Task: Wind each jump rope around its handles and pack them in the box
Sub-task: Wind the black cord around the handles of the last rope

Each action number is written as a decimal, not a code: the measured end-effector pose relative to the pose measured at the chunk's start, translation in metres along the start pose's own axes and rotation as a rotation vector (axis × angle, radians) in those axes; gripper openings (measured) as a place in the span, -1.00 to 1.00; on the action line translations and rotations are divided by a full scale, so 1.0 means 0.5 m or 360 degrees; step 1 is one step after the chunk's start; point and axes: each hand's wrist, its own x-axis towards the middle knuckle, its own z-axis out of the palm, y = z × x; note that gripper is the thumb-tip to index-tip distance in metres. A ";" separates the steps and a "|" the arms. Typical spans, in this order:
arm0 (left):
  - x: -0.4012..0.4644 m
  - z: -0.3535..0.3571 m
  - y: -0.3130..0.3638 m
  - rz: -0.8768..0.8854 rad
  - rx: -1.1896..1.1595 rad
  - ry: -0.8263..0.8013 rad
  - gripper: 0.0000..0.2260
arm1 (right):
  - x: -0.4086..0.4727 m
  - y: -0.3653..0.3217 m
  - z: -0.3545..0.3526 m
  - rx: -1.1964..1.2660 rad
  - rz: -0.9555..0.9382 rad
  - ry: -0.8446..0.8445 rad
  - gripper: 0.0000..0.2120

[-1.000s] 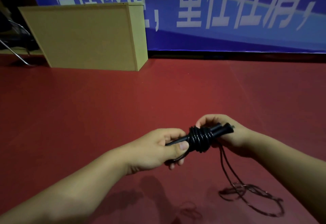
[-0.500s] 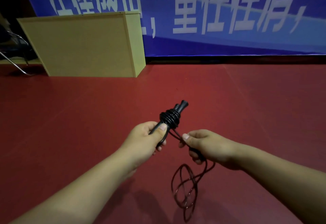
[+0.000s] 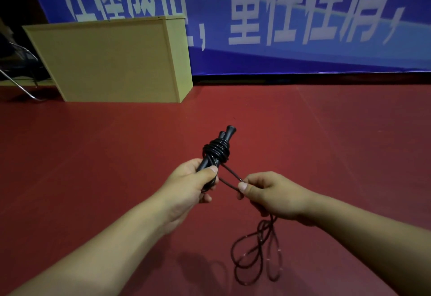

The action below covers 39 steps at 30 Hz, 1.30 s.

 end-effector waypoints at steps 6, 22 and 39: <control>0.015 -0.011 -0.008 0.0067 0.0235 0.0241 -0.90 | 0.008 -0.008 -0.019 0.0092 0.0019 0.0259 -0.85; 0.041 -0.057 -0.058 0.0014 0.1130 0.0498 -0.85 | -0.013 -0.032 -0.017 -0.0062 0.0226 0.0064 -0.69; 0.007 0.004 -0.046 0.0267 0.1797 -0.0228 -0.85 | -0.015 -0.017 -0.030 -0.0614 -0.0315 0.0410 -0.87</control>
